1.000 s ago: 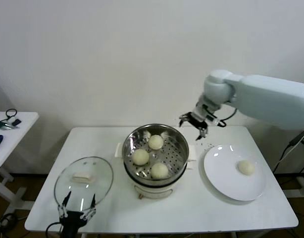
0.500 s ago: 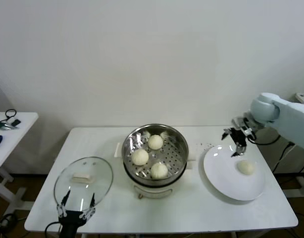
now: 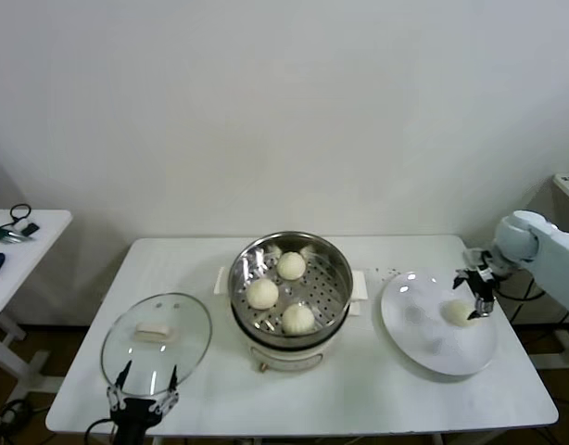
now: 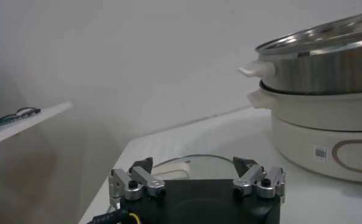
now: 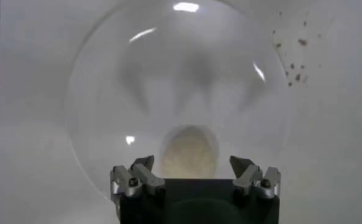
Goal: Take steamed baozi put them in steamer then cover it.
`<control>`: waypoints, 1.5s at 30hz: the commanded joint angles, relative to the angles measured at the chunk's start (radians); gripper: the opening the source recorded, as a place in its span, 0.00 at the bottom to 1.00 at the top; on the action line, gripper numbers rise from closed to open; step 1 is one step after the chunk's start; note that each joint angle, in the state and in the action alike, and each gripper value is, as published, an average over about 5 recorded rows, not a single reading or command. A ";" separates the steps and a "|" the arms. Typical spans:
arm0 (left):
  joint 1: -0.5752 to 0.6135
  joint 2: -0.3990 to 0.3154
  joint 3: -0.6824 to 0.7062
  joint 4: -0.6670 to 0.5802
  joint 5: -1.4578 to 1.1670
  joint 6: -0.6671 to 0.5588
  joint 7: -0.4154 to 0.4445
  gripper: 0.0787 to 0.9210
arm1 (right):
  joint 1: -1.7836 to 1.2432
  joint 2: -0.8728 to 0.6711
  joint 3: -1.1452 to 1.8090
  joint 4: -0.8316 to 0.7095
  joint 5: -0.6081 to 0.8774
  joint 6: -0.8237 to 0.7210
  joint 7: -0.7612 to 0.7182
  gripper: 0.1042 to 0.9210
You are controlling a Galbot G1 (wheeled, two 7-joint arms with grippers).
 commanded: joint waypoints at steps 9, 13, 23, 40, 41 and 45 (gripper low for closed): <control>-0.007 -0.004 0.004 0.007 0.012 0.009 0.000 0.88 | -0.100 0.147 0.128 -0.252 -0.127 0.079 -0.003 0.88; -0.006 -0.003 0.002 0.010 0.012 0.007 -0.001 0.88 | -0.106 0.155 0.129 -0.259 -0.131 0.084 -0.006 0.88; -0.002 -0.002 0.002 0.008 0.012 0.004 -0.002 0.88 | -0.104 0.163 0.137 -0.266 -0.133 0.096 -0.014 0.85; 0.004 0.001 0.010 0.011 0.012 -0.003 0.004 0.88 | 0.122 0.104 -0.088 -0.115 0.172 -0.001 -0.005 0.69; 0.003 0.002 0.013 0.013 0.012 -0.004 0.004 0.88 | 0.173 0.103 -0.138 -0.095 0.220 -0.020 0.000 0.69; 0.002 0.005 0.027 0.015 0.012 -0.008 0.004 0.88 | 0.409 0.128 -0.380 -0.019 0.441 -0.093 0.019 0.69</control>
